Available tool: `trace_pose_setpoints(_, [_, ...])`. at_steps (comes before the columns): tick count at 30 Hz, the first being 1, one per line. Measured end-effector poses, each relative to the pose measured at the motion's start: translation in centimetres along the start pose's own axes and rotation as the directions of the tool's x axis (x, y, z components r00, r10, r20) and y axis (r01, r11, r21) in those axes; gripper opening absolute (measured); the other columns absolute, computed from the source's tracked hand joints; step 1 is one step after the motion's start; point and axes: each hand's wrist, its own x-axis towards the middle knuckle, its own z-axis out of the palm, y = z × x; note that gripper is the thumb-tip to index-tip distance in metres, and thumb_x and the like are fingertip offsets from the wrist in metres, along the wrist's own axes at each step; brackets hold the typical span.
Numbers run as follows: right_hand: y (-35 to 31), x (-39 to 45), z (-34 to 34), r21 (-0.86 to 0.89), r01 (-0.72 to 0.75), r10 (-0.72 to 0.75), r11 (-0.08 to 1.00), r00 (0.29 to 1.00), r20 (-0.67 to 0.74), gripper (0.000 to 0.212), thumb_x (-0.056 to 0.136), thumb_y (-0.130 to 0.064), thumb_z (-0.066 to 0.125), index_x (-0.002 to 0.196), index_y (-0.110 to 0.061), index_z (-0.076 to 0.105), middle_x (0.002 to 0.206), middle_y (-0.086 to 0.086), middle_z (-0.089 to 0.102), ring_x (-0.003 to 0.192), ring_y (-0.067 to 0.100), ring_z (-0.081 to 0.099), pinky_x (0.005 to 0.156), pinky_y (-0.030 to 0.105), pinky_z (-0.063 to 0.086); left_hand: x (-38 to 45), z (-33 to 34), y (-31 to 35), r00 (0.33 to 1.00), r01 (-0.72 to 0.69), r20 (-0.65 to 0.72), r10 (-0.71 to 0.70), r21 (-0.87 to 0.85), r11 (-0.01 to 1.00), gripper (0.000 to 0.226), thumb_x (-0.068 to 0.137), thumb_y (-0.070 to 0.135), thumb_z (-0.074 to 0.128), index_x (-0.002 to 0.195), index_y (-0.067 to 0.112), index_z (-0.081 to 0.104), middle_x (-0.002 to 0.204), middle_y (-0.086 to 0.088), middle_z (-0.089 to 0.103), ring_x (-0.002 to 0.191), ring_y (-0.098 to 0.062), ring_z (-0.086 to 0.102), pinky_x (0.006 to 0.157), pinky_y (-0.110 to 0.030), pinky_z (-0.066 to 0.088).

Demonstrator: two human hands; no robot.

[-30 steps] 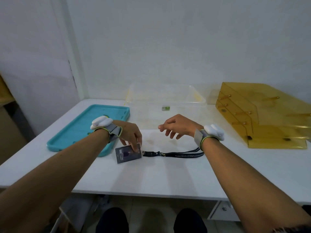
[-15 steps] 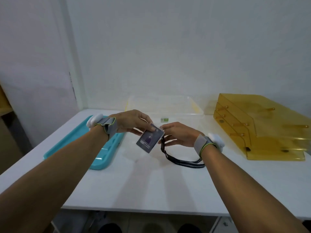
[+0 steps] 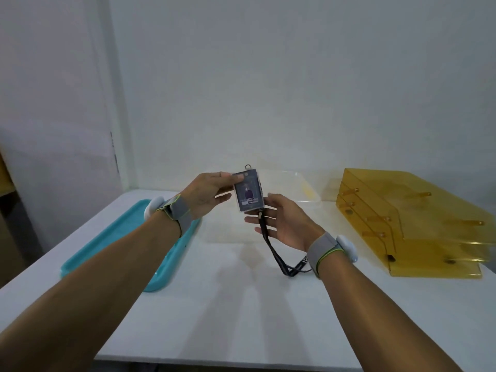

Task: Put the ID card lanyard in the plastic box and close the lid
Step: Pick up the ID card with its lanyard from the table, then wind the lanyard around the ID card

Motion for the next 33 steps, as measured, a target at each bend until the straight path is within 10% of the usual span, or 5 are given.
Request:
trace_pose_setpoints(4, [0.0,0.1,0.1,-0.075,0.001,0.003,0.997,0.999,0.054,0.06,0.093,-0.063,0.05,0.132,-0.018,0.062,0.123,0.007,0.072,0.117,0.025,0.068,0.108,0.046,0.042,0.4,0.4,0.3,0.999,-0.001,-0.047,-0.001,-0.062,0.998,0.012,0.083,0.018,0.078,0.09,0.014,0.068,0.101,-0.006,0.067,0.095,-0.017,0.061,0.087,-0.028,0.049])
trace_pose_setpoints(9, [0.0,0.1,0.4,-0.145,0.054,-0.045,0.988,0.997,0.06,0.05,0.093,-0.052,0.06,0.131,-0.018,0.062,0.12,0.009,0.073,0.115,0.027,0.069,0.109,0.049,0.042,0.4,0.5,0.5,1.0,0.009,-0.013,-0.011,-0.098,0.995,0.015,0.087,0.014,0.074,0.08,0.014,0.06,0.103,-0.013,0.066,0.093,-0.029,0.066,0.098,-0.04,0.052])
trace_pose_setpoints(15, [-0.4,0.4,0.5,-0.179,0.066,-0.065,0.982,0.998,0.009,0.049,0.092,-0.043,0.066,0.126,-0.007,0.067,0.115,0.011,0.074,0.101,0.022,0.069,0.105,0.049,0.048,0.5,1.0,0.8,1.0,0.012,0.017,-0.011,-0.031,0.999,0.018,0.09,0.015,0.071,0.078,0.014,0.058,0.097,-0.012,0.071,0.09,-0.029,0.07,0.074,-0.039,0.062])
trace_pose_setpoints(23, [-2.0,0.9,0.4,-0.259,0.21,-0.231,0.943,0.971,-0.054,0.033,0.094,-0.023,0.067,0.118,-0.001,0.069,0.106,0.012,0.072,0.102,0.021,0.067,0.093,0.04,0.058,0.7,1.8,1.0,0.999,-0.021,0.036,0.019,0.043,0.999,0.02,0.088,0.012,0.073,0.076,0.016,0.058,0.09,-0.008,0.07,0.09,-0.026,0.065,0.097,-0.044,0.053])
trace_pose_setpoints(33, [-4.2,0.9,0.3,-0.103,0.317,-0.331,0.943,0.929,-0.165,0.019,0.094,-0.016,0.067,0.107,-0.003,0.071,0.1,0.012,0.073,0.092,0.022,0.07,0.082,0.036,0.061,-0.7,2.6,-0.6,0.946,0.117,0.268,-0.183,0.244,0.963,0.045,0.085,0.015,0.076,0.127,0.007,0.063,0.123,-0.007,0.071,0.119,-0.024,0.066,0.108,-0.04,0.043])
